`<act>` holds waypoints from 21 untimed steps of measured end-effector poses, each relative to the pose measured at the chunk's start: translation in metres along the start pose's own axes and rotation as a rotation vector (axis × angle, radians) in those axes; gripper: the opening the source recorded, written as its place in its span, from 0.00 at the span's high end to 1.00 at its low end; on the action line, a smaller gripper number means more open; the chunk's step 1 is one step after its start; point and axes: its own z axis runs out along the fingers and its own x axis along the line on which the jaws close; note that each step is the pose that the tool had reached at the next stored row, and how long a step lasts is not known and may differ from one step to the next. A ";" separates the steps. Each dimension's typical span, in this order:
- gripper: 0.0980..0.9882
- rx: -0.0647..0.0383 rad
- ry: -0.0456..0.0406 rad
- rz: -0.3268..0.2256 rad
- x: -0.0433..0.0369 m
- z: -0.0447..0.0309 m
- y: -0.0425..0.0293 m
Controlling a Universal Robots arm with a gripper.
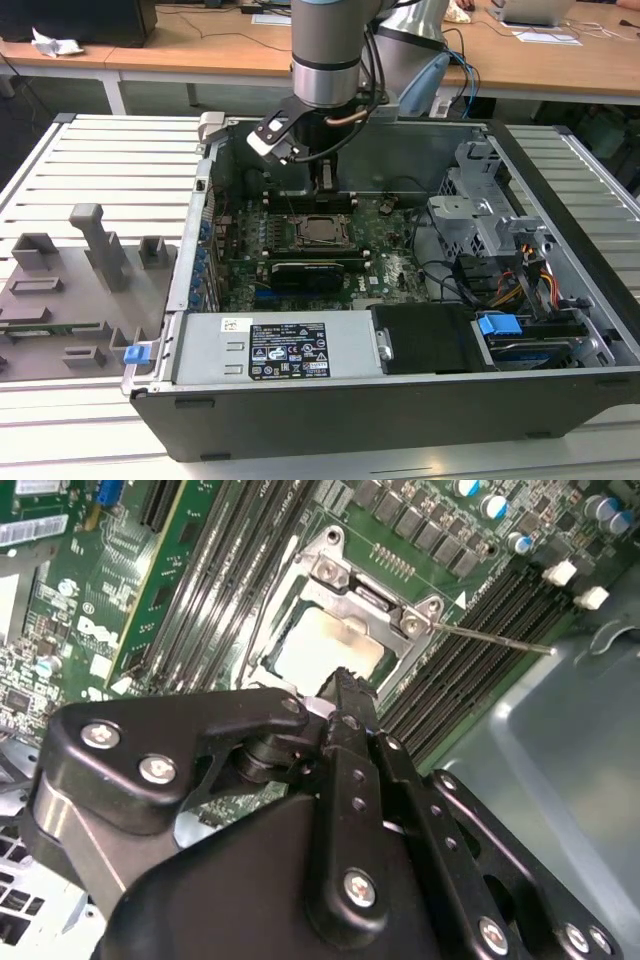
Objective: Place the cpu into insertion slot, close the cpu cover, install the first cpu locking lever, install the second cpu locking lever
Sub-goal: 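Install the first cpu locking lever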
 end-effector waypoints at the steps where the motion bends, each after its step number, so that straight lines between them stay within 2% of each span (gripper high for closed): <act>1: 0.99 0.000 0.0000 -0.001 0.0000 -0.0015 0.0001; 7: 0.99 0.000 0.0046 -0.128 0.0000 -0.0016 0.0001; 9: 0.99 0.001 0.0069 -0.238 0.0000 -0.0016 0.0001; 14: 0.99 0.001 0.0095 -0.300 0.0000 -0.0016 0.0000; 21: 0.99 0.001 0.0117 -0.353 0.0000 -0.0016 0.0000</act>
